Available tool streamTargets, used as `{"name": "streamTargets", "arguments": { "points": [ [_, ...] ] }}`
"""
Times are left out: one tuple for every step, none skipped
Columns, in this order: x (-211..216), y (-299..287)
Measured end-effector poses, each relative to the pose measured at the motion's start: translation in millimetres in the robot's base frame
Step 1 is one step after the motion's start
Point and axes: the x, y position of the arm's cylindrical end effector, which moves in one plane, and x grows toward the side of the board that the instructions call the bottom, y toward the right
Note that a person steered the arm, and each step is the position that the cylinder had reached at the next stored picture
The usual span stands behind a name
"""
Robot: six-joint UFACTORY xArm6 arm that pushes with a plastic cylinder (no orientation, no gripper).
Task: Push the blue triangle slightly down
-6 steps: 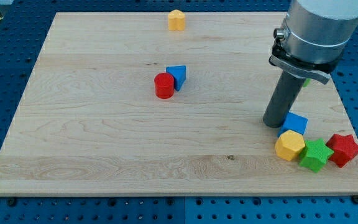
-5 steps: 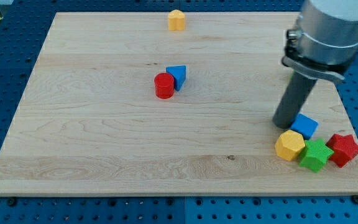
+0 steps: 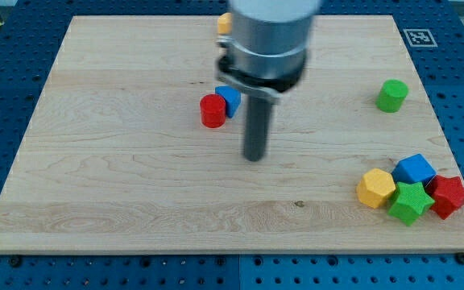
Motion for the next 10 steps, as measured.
{"name": "streamTargets", "arguments": {
  "points": [
    [-28,-62],
    [-74,-92],
    [-117,-59],
    [-115,-50],
    [-109,-43],
    [-102,-12],
    [-91,18],
    [-74,24],
    [-61,23],
    [-43,22]
  ]
}}
